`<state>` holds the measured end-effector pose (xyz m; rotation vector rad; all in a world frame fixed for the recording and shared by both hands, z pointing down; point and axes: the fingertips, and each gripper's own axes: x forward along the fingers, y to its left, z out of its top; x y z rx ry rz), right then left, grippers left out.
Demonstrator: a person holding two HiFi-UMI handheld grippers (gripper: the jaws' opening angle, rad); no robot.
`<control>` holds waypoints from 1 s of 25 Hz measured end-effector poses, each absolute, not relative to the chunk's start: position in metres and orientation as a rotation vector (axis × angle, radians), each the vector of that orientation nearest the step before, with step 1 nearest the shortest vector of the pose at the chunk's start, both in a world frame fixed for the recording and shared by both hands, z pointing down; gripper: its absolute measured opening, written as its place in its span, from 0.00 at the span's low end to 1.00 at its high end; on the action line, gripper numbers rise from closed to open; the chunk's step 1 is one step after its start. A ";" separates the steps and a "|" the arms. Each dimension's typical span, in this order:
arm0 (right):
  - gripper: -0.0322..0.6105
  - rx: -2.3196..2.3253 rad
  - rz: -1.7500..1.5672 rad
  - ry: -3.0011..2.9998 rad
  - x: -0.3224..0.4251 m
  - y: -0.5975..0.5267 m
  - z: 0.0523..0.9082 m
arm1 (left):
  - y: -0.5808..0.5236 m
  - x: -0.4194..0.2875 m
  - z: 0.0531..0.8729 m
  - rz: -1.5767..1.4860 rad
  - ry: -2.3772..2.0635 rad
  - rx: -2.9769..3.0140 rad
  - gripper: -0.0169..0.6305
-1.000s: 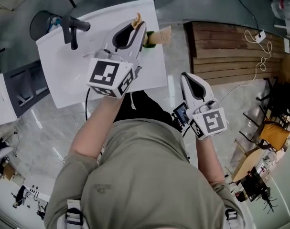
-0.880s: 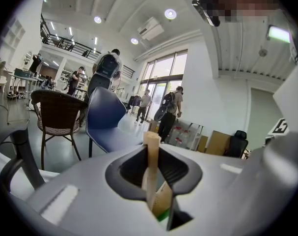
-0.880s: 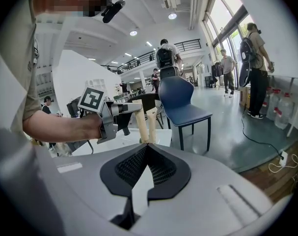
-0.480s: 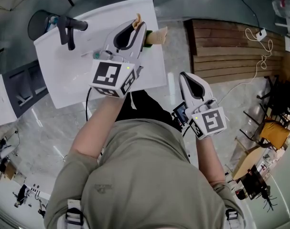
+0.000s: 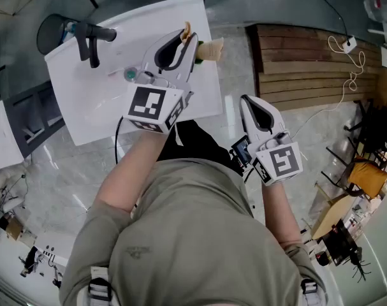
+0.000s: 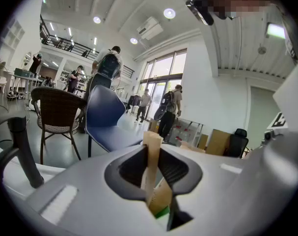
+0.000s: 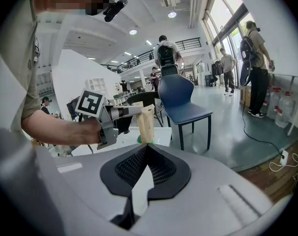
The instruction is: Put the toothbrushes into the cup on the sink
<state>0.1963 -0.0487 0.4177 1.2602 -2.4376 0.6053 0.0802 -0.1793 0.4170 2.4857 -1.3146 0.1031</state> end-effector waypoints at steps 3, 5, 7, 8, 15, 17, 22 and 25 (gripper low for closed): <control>0.07 1.261 0.605 -2.444 0.194 -0.050 0.417 | -0.178 0.080 0.417 0.110 -1.313 2.493 0.12; 0.07 1.260 0.607 -2.445 0.194 -0.050 0.417 | -0.177 0.081 0.417 0.114 -1.311 2.495 0.12; 0.07 1.261 0.608 -2.446 0.193 -0.050 0.417 | -0.176 0.081 0.417 0.116 -1.302 2.498 0.12; 0.07 1.262 0.608 -2.447 0.193 -0.050 0.417 | -0.176 0.081 0.417 0.117 -1.297 2.500 0.12; 0.07 1.271 0.613 -2.452 0.190 -0.047 0.416 | -0.171 0.083 0.417 0.127 -1.266 2.512 0.15; 0.07 1.273 0.613 -2.451 0.188 -0.047 0.416 | -0.169 0.082 0.418 0.133 -1.260 2.511 0.17; 0.07 1.272 0.614 -2.451 0.183 -0.043 0.417 | -0.166 0.078 0.417 0.137 -1.258 2.511 0.21; 0.07 1.273 0.616 -2.454 0.180 -0.042 0.417 | -0.166 0.075 0.416 0.136 -1.261 2.513 0.22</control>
